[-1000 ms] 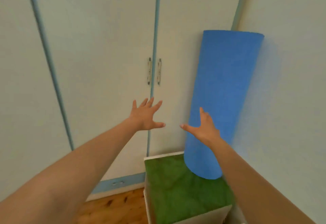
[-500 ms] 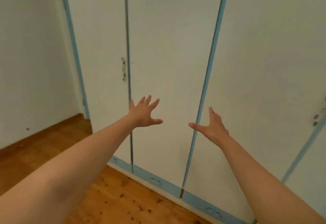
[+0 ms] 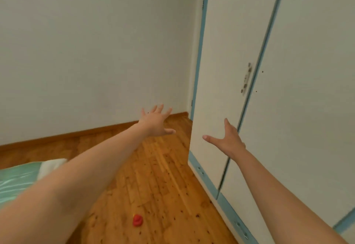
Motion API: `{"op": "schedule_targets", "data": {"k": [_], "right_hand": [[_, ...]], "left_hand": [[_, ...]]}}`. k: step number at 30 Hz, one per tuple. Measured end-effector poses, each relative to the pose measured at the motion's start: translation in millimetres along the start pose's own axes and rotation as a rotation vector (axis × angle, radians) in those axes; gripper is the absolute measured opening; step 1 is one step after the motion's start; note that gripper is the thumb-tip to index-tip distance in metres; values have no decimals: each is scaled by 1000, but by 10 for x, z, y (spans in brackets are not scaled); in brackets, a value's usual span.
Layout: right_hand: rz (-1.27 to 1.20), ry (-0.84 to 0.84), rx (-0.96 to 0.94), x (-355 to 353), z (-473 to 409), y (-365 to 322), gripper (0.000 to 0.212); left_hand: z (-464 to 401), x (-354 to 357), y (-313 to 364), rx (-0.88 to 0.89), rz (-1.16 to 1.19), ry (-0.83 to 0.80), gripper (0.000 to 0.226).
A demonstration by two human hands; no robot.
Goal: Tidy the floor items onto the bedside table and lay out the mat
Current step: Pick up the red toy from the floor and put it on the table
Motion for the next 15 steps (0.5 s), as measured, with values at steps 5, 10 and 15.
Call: {"op": "schedule_targets", "data": {"k": [5,10,15], "right_hand": [[-4,-118,-129,368,-637,-191,108],[13,-261,-202,984,-972,-358,106],[39,-369,-235,1501,-1285,-442,103]], "left_hand": [[-113,171,-297,-142,49,-25,88],[-135,503,-689,-279,23,-58,88],[-282,706,-1039,-388,48,-97,89]]}}
Point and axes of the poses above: each hand's wrist, its own z-axis away from the middle knuckle, its own x-axis out of the palm, y = z × x, the point moved 4 cm from there along -z, towards the middle knuckle, and after that the axes turned 3 degrees about -x, right-handed, at the moved point
